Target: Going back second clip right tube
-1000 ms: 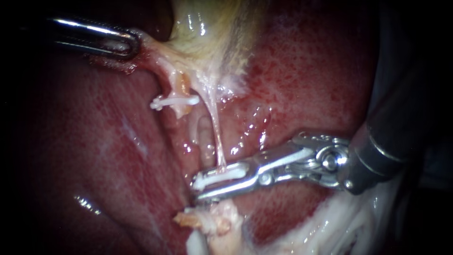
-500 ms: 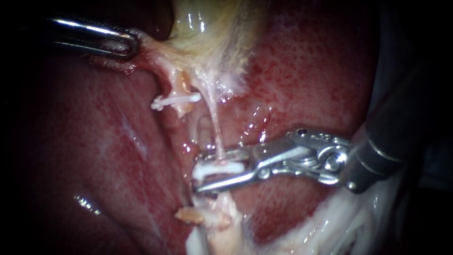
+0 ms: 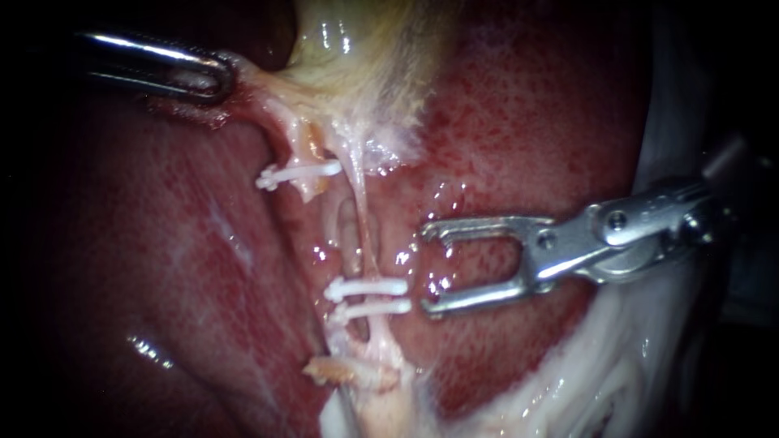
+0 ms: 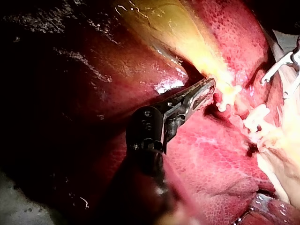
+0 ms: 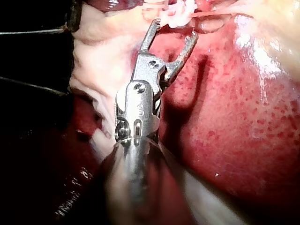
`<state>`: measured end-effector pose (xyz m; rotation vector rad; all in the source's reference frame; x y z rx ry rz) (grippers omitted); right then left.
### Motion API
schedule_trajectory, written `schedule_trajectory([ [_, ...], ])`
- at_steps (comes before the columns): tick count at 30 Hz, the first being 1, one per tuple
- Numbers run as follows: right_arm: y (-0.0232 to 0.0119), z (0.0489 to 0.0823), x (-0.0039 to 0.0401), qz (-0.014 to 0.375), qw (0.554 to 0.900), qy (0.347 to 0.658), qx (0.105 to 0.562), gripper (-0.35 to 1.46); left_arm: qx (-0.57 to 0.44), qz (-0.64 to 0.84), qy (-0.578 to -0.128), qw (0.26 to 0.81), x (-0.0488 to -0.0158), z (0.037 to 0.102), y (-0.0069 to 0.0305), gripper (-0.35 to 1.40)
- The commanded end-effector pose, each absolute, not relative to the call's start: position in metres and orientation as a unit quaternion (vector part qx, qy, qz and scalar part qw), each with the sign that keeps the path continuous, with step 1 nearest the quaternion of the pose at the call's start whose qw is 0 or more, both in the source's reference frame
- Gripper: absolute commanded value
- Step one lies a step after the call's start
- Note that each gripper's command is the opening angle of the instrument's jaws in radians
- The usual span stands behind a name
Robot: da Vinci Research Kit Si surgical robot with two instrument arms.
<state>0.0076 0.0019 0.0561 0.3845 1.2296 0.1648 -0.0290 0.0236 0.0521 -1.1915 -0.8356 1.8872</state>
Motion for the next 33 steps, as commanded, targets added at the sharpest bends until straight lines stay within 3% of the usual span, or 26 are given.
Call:
schedule_trajectory([
  [1,0.0019,0.0559,0.0074,0.071,0.802,0.567,0.174,0.5,-0.464,0.736,-0.325,0.37,-0.029,0.0521,0.0236,-0.35],
  [8,0.0026,0.0548,0.006,0.064,0.821,0.548,0.15,0.5,-0.464,0.737,-0.324,0.37,-0.0292,0.0526,0.0235,-0.35],
  [22,0.0028,0.0553,0.0057,0.062,0.82,0.548,0.154,0.5,-0.455,0.744,-0.334,0.357,-0.0325,0.0583,0.0211,-0.35],
  [33,0.0028,0.0553,0.0058,0.059,0.817,0.551,0.159,0.5,-0.454,0.745,-0.337,0.353,-0.0324,0.0585,0.0212,-0.35],
])
